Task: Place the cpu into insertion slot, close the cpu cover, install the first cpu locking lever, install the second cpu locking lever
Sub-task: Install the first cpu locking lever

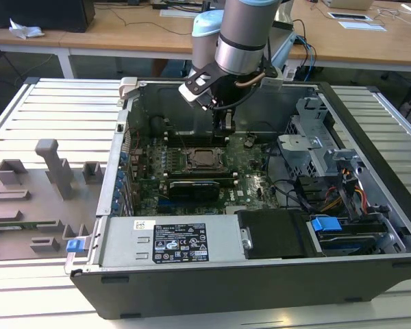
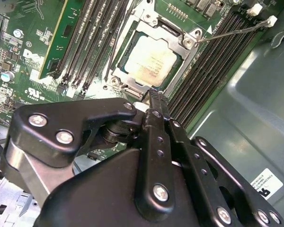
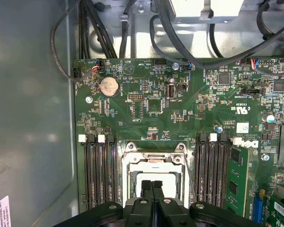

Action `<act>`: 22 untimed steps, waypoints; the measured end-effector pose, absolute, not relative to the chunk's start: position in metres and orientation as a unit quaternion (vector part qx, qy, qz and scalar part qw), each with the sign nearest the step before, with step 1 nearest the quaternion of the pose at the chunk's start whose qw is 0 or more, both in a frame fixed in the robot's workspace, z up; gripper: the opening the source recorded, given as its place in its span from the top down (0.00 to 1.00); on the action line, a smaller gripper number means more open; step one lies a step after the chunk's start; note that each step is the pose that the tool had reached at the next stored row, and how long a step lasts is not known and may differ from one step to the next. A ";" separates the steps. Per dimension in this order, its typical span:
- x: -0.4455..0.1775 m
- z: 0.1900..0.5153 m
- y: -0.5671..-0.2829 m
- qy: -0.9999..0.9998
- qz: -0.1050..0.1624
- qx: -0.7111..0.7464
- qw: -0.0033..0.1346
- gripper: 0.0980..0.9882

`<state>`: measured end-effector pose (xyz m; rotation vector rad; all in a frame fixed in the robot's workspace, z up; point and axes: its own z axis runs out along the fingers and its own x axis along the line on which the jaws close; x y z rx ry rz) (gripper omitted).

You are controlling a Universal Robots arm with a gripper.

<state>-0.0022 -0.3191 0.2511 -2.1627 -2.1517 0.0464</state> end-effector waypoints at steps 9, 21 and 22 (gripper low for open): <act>-0.002 0.251 -0.319 -0.721 0.014 -0.692 0.042 0.99; -0.002 0.251 -0.319 -0.752 -0.011 -0.659 0.017 0.99; -0.002 0.251 -0.319 -0.760 -0.011 -0.650 0.017 0.99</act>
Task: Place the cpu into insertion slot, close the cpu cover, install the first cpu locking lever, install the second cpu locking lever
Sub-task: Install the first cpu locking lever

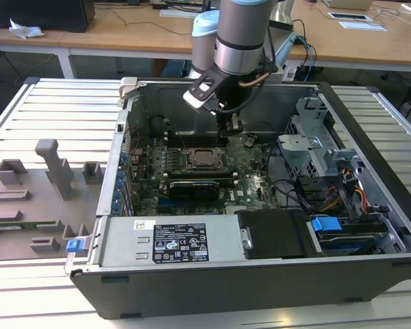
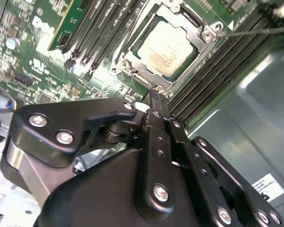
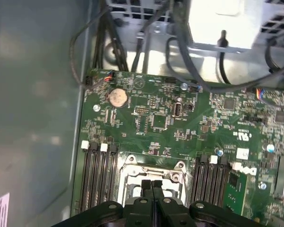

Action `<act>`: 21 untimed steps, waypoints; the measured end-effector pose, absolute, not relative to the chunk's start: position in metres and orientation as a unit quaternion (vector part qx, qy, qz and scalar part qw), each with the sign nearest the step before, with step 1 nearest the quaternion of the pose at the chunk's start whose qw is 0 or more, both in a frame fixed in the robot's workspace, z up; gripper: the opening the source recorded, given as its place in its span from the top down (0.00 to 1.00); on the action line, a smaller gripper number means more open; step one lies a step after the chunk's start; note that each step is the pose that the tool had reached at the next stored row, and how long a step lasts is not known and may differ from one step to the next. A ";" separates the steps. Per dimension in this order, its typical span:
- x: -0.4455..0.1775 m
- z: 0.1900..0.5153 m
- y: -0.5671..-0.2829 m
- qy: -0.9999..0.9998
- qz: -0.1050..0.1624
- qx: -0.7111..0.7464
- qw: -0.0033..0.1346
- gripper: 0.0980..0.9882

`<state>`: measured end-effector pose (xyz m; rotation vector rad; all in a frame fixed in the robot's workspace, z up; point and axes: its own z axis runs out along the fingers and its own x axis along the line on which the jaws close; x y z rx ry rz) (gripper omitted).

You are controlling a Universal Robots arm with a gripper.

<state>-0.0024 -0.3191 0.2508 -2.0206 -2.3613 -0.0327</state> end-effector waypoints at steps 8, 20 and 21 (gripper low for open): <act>-0.002 0.251 -0.319 -0.808 -0.009 -0.589 0.018 0.99; -0.002 0.251 -0.319 -0.866 -0.007 -0.500 0.018 0.99; -0.002 0.251 -0.319 -0.870 -0.007 -0.493 0.019 0.99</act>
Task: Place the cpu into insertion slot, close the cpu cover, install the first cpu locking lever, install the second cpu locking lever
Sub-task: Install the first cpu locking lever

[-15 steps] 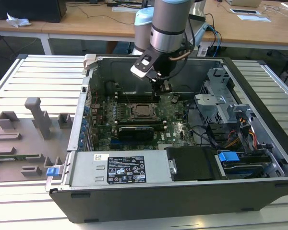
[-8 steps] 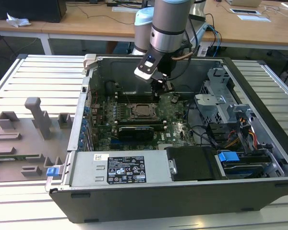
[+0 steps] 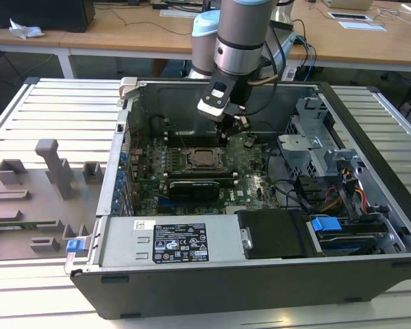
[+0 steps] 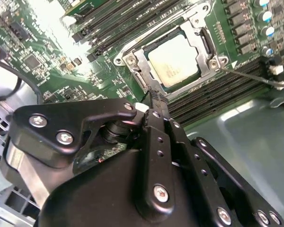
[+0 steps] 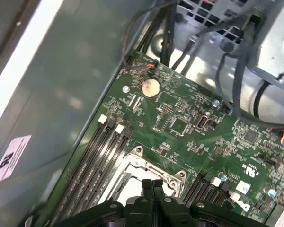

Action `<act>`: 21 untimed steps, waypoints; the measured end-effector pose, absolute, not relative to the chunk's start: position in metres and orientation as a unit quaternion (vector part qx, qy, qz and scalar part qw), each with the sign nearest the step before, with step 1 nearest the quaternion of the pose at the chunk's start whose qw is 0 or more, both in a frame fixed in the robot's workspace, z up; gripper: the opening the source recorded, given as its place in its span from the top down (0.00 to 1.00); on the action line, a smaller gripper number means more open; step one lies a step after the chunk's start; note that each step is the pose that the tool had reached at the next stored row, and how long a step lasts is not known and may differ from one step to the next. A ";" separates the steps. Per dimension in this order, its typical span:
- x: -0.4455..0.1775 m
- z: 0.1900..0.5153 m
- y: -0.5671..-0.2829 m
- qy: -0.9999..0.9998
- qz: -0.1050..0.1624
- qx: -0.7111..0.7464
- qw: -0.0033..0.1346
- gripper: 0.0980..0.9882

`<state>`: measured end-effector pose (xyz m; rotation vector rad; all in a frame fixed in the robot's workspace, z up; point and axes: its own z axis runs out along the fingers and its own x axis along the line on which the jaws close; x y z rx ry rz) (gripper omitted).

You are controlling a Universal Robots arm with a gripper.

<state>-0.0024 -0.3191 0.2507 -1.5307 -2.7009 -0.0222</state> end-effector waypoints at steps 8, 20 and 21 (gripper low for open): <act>-0.002 0.251 -0.319 -0.897 -0.006 -0.442 0.019 0.99; -0.002 0.251 -0.319 -0.951 -0.003 -0.309 0.020 0.99; -0.002 0.251 -0.319 -0.954 -0.003 -0.300 0.020 0.99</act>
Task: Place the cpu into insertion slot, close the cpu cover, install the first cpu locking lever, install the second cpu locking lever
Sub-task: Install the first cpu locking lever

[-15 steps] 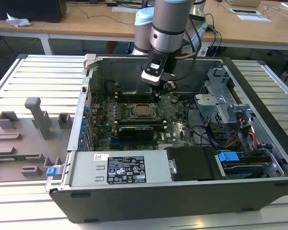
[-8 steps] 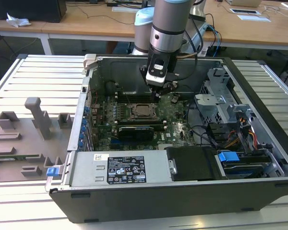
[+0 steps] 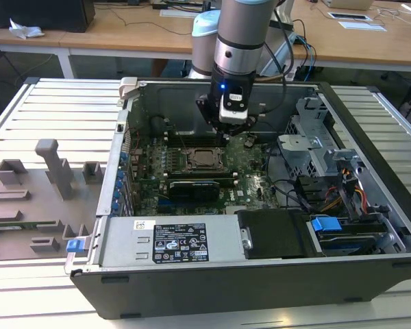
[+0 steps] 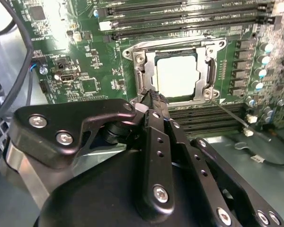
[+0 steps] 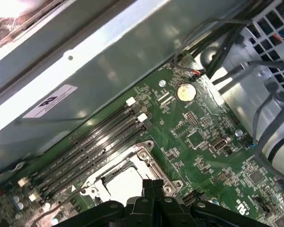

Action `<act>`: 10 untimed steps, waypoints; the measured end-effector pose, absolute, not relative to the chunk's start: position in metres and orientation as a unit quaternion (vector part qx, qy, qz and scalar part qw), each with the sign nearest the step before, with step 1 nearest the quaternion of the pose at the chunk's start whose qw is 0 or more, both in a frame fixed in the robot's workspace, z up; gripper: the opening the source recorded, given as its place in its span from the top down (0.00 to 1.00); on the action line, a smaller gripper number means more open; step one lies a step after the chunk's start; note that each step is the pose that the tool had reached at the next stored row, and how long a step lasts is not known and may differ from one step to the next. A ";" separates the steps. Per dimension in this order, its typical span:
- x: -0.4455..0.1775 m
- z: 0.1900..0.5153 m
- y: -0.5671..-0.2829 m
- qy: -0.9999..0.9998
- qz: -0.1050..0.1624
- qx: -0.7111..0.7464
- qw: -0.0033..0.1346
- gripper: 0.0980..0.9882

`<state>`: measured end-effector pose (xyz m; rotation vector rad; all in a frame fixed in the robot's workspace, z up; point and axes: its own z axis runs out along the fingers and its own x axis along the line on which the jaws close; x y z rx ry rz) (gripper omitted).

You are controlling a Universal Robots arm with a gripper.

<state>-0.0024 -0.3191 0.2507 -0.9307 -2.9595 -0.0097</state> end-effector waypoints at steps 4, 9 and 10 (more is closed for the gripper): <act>-0.002 0.251 -0.319 -0.963 -0.003 -0.270 0.020 0.99; -0.002 0.251 -0.319 -0.976 -0.001 -0.215 0.020 0.99; -0.002 0.251 -0.319 -0.979 -0.001 -0.203 0.020 0.99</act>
